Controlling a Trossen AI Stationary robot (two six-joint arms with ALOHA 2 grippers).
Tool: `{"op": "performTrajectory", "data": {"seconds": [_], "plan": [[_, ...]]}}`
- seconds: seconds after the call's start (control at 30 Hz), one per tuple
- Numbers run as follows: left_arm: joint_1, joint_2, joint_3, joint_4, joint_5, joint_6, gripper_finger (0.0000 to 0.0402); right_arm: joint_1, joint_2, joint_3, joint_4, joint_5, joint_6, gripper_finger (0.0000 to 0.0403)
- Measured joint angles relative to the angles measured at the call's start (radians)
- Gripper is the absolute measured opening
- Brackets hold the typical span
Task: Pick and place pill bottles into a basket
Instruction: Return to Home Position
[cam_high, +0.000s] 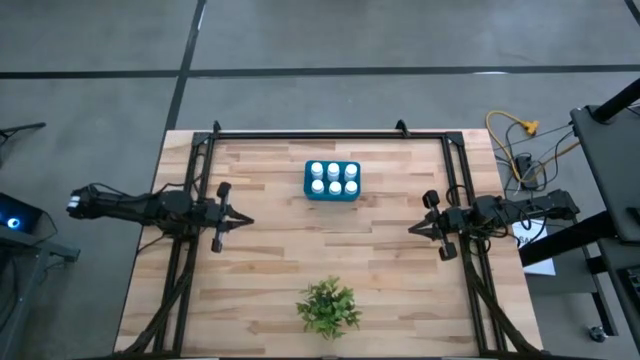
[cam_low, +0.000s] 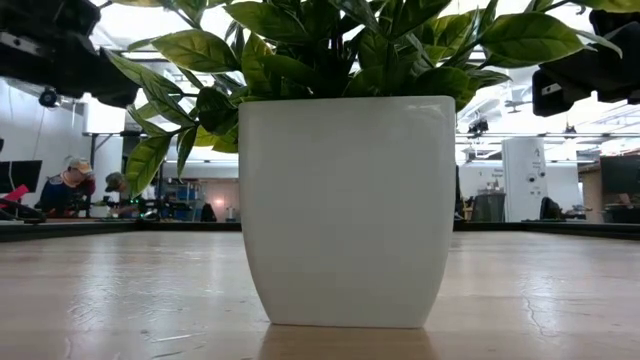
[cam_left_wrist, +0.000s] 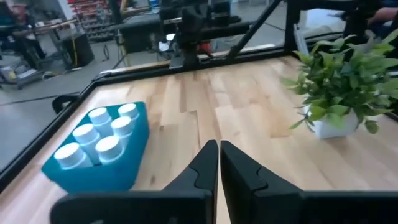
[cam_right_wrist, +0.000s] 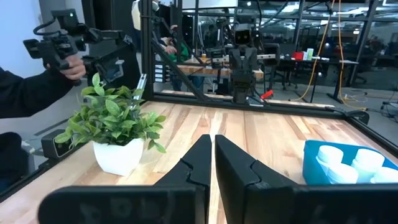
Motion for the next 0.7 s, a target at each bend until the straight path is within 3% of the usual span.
{"op": "performTrajectory", "data": {"seconds": [0.1,0.5,0.7], "plan": [[0.000,-0.020,-0.023,0.014,0.013,0.007,0.0000,0.000,0.000,0.000,0.000,0.000,-0.001,0.0012],[0.001,-0.089,-0.093,0.111,0.223,0.052,0.0000,0.000,0.000,0.000,0.000,0.000,-0.001,0.0012],[0.001,-0.114,-0.133,0.144,0.262,0.044,0.0000,0.000,0.000,0.000,0.000,0.000,-0.001,0.0012]]}}
